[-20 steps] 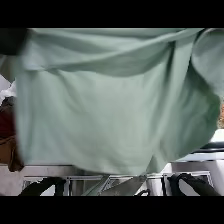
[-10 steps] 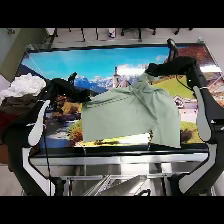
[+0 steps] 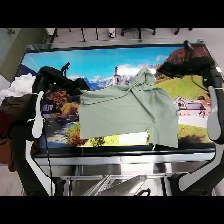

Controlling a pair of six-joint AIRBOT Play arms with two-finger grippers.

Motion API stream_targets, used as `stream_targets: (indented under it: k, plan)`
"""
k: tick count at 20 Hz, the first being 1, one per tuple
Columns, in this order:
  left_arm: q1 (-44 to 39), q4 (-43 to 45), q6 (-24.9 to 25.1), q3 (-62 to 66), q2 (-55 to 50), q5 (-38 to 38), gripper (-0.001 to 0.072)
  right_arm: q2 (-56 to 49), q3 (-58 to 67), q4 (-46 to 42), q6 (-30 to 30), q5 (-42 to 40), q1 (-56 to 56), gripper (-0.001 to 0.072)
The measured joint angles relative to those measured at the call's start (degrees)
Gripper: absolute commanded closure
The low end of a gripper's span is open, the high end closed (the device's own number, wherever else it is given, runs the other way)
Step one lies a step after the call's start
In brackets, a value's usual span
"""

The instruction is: Fold the shirts.

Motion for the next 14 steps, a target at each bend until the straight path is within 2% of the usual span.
stream_targets:
  k: [3, 7, 14]
  plan:
    - [3.6, 0.6, -2.0, -6.6, 7.6, 5.7, 0.0020, 0.8, -1.0, -5.1, 1.9, -11.5, -8.7, 0.0331]
    - [5.9, 4.8, -2.8, -25.7, 20.3, 6.7, 0.0021, -1.0, -4.9, -10.8, 1.1, -20.9, -15.8, 0.0347]
    - [5.6, 6.5, -1.0, -60.5, 35.6, -4.3, 0.0021, -7.4, -7.7, -13.4, -2.9, -26.3, -17.8, 0.0347]
